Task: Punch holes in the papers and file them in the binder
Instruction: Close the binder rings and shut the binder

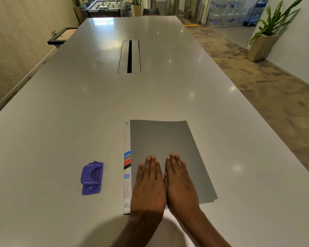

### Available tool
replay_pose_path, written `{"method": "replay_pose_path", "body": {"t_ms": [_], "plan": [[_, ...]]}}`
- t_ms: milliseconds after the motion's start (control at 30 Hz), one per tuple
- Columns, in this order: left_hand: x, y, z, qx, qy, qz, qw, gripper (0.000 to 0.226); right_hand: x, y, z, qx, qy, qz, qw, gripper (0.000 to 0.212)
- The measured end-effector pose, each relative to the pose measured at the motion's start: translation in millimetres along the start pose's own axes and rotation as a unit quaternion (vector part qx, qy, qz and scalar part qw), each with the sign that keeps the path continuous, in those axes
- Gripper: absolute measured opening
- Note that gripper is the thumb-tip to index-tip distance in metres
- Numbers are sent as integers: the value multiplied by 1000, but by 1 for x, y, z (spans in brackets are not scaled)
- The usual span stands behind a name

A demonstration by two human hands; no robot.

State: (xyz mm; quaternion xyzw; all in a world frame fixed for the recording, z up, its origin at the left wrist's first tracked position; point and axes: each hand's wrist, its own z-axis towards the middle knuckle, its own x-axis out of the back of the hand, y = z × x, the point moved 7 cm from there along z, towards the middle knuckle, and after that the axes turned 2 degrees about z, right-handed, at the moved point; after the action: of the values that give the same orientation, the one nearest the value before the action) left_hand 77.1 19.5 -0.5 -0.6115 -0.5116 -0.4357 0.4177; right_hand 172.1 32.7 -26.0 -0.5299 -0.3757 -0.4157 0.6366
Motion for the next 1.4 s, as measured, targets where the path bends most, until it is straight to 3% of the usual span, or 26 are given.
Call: {"method": "replay_pose_path", "body": {"t_ms": [167, 300, 567, 1200, 1400], "plan": [[13, -20, 14, -9, 49, -7, 999, 79, -7, -16, 27, 12, -9, -49, 999, 58], [15, -36, 42, -27, 66, -10, 997, 78, -12, -25, 55, 9, -65, -63, 996, 65], [25, -53, 88, -49, 121, -11, 991, 78, -18, -37, 102, 20, -79, -88, 993, 73], [40, -77, 152, -54, 205, -12, 977, 70, -31, -47, 167, 51, -48, -84, 994, 81], [53, -80, 150, -51, 213, -56, 974, 64, -16, -47, 165, 55, -38, -35, 997, 65]]}}
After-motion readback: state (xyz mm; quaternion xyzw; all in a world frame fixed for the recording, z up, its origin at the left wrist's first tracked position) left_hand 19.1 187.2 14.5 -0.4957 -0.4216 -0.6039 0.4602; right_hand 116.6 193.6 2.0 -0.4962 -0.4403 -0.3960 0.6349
